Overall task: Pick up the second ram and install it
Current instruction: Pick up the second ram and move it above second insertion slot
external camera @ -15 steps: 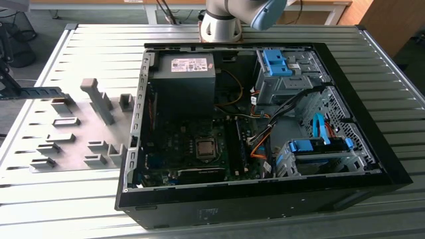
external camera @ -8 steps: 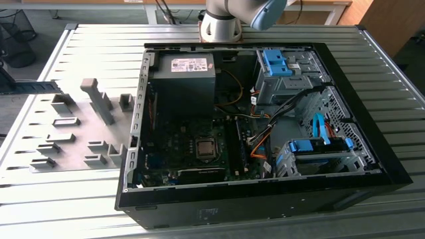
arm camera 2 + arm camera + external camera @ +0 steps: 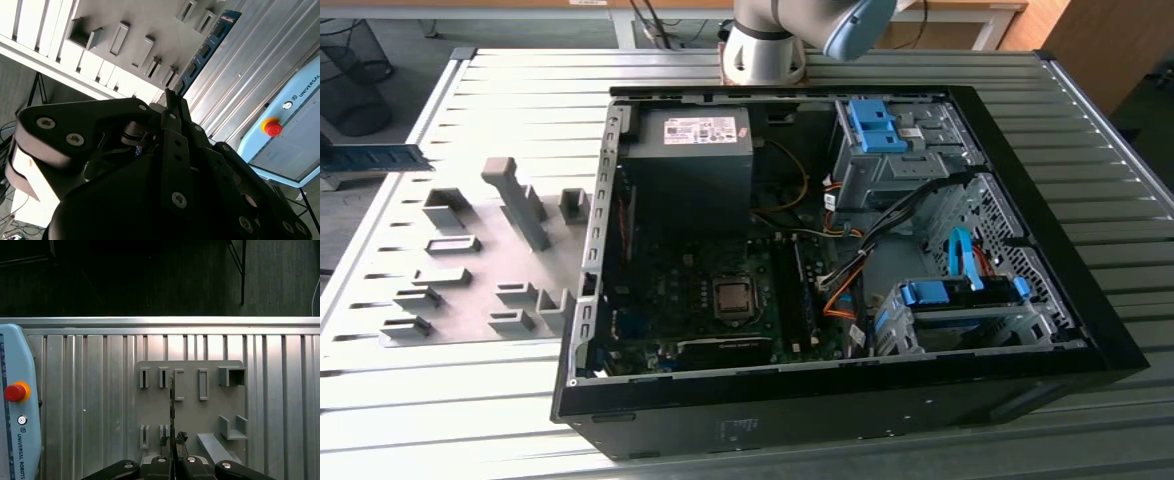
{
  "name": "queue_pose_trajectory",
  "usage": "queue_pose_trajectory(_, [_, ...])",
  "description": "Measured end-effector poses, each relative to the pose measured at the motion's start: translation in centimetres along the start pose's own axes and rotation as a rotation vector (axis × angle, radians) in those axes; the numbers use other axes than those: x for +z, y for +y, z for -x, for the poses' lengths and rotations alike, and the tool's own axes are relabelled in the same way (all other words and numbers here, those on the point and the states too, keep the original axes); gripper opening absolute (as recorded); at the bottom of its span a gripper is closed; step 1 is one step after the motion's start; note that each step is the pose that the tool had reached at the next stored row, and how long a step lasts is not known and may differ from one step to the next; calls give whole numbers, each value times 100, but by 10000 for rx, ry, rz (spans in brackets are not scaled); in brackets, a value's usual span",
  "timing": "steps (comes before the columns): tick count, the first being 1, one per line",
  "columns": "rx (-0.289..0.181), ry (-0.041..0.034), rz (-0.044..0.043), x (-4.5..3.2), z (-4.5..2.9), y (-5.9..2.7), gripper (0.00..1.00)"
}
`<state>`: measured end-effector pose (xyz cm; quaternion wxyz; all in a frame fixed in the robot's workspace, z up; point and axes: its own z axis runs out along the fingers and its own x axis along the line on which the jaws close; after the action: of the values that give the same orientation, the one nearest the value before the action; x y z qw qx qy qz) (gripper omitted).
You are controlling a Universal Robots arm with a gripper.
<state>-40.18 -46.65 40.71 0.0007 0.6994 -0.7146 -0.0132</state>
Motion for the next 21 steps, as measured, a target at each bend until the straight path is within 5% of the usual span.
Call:
queue_pose_trajectory(4, [0,-2,-1,-66,1,2,14])
queue_pose_trajectory(21, [1,1,1,-72,2,-33,14])
